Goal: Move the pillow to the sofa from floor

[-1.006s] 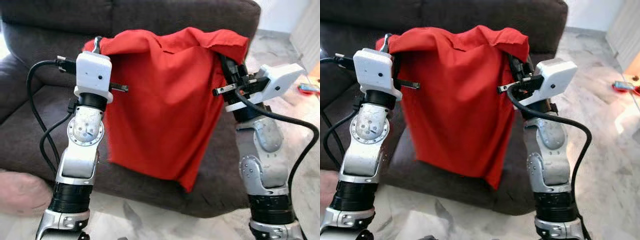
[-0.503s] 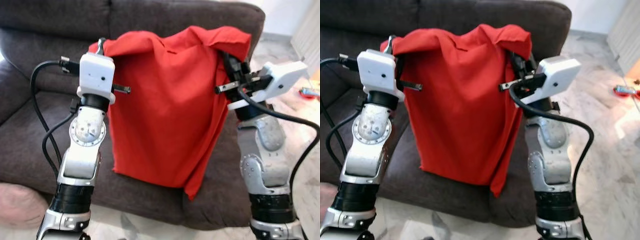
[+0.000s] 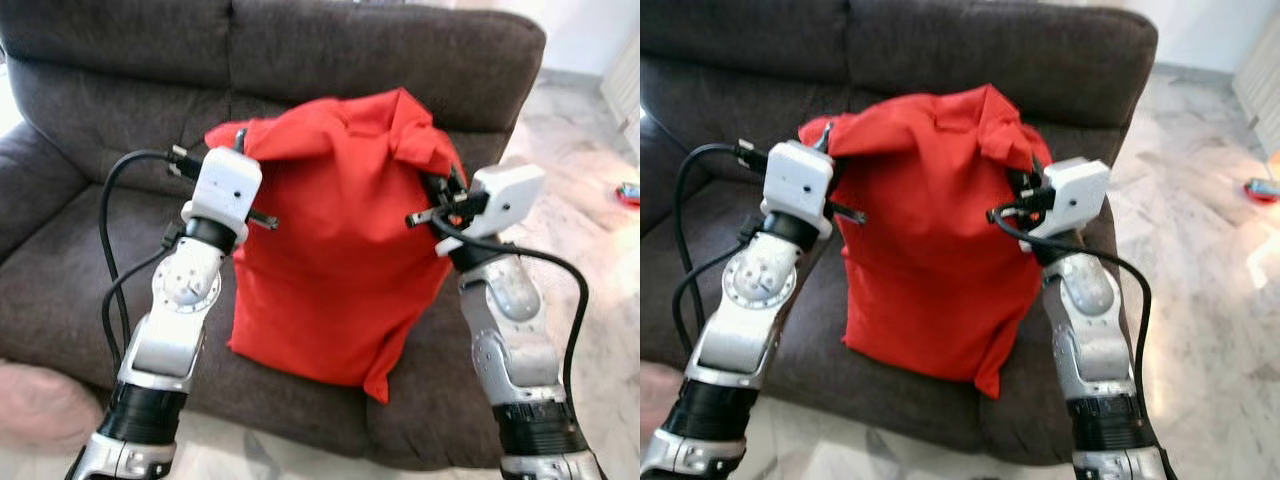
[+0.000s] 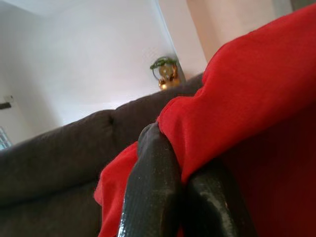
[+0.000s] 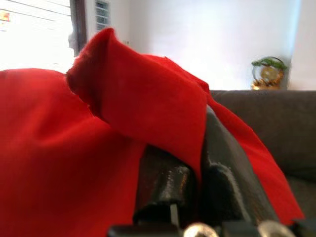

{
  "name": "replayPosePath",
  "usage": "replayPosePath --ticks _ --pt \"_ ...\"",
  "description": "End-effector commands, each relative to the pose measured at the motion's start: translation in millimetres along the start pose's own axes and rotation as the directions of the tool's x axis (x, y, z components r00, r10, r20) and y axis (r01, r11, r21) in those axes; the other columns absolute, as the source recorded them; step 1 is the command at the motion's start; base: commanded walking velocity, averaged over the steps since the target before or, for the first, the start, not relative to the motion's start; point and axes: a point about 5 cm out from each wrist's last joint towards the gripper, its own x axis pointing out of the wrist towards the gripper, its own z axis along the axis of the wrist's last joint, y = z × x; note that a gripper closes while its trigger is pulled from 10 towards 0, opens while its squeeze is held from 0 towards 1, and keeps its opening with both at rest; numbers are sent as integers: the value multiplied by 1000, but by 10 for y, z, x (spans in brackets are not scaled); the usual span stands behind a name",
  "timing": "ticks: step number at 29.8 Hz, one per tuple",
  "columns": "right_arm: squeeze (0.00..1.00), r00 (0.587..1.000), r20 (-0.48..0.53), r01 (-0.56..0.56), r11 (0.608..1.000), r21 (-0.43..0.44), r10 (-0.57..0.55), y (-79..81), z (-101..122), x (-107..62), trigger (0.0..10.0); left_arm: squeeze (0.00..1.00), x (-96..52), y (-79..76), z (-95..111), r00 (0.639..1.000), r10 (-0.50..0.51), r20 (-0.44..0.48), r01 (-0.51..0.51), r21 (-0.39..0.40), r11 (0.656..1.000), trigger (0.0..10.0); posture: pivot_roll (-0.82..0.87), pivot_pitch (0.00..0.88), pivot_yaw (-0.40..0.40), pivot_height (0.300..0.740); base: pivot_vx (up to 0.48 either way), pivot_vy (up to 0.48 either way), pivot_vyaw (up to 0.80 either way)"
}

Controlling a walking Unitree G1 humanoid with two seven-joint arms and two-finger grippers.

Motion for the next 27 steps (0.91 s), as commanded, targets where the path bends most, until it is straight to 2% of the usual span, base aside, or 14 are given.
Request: replayPosePath --ticks 1,7,13,14,15,16,17,27 --pt "0 999 -39 11 1000 -7 -11 -9 -114 -54 10000 0 -31 -103 -94 996 -68 -49 71 46 996 10000 -49 116 -35 740 0 0 0" --pt "0 995 -77 55 998 -7 -55 -63 -230 -118 10000 0 -110 -148 -244 989 -86 -119 93 56 994 10000 -48 119 -34 740 0 0 0" --pt "0 995 -79 58 998 3 -57 -54 -266 -124 10000 0 -120 -171 -273 986 -101 -130 112 81 990 10000 -47 119 -33 740 0 0 0" --pt "0 995 -78 55 998 14 -54 -50 -267 -122 10000 212 -118 -169 -270 987 -97 -129 108 79 991 10000 -47 119 -33 740 0 0 0" --pt "486 996 -76 51 998 23 -49 -44 -266 -120 10000 1000 -114 -166 -266 988 -94 -126 104 77 992 10000 -48 119 -33 740 0 0 0" --pt "486 996 -76 51 998 23 -49 -44 -266 -120 10000 1000 -114 -166 -266 988 -94 -126 104 77 992 10000 -48 119 -33 740 0 0 0" --pt "1000 996 -75 50 999 20 -48 -44 -264 -118 10000 1000 -111 -167 -266 988 -94 -126 104 77 992 10000 -48 119 -32 740 0 0 0" --pt "1000 996 -65 59 998 7 -58 -56 -252 -112 10000 1000 -89 -166 -233 991 -84 -107 93 85 992 10000 -51 117 -32 740 0 0 0"
